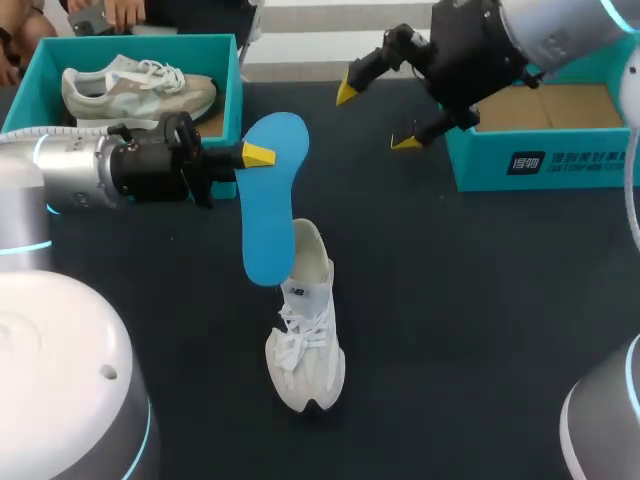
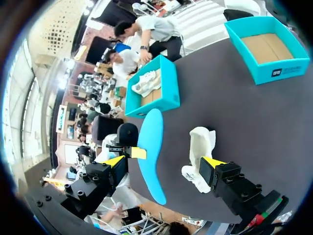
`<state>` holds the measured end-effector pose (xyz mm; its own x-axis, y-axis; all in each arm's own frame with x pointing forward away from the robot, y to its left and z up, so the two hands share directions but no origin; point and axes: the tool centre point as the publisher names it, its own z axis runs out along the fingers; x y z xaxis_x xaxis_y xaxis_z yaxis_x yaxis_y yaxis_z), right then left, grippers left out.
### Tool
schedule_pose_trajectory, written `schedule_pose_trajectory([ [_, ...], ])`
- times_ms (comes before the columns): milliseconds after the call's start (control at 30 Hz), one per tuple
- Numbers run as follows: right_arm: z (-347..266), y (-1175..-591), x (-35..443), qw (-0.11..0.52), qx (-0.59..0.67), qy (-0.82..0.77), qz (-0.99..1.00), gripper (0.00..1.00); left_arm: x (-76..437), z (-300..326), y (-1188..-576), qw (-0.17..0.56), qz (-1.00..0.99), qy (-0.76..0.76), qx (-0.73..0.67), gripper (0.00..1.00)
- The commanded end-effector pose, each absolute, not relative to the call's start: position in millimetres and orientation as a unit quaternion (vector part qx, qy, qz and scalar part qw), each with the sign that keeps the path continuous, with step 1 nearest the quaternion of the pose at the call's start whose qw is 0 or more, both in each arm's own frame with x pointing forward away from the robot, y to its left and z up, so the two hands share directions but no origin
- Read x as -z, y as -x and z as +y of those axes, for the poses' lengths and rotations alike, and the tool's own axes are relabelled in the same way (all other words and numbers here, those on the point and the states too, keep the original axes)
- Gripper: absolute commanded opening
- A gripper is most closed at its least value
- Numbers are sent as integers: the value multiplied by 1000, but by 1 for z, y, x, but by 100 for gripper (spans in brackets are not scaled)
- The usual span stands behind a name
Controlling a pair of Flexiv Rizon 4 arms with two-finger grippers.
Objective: Take the shoe out of the shoebox, open the shoe tongue, remove and reinsert the insole, then place the shoe into the shoebox
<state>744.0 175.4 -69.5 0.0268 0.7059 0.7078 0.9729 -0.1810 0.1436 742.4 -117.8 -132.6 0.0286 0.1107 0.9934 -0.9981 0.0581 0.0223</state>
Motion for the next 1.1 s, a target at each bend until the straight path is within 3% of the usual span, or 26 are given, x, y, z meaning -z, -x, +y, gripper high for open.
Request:
schedule_pose_trajectory([
  [33, 172, -741, 75, 345, 509, 578, -537, 100, 132, -117, -742, 547, -480, -464, -505, 0],
  [267, 172, -741, 75, 345, 509, 578, -537, 100, 132, -117, -742, 547, -480, -464, -505, 0],
  [400, 180, -737, 87, 410, 497, 520, -561, 100, 132, -117, -742, 547, -480, -464, -505, 0],
  [600, 178, -737, 96, 445, 470, 497, -578, 100, 132, -117, -742, 547, -480, -464, -505, 0],
  [1100, 157, -744, 110, 441, 502, 493, -556, 100, 132, -117, -742, 547, -480, -464, -505, 0],
])
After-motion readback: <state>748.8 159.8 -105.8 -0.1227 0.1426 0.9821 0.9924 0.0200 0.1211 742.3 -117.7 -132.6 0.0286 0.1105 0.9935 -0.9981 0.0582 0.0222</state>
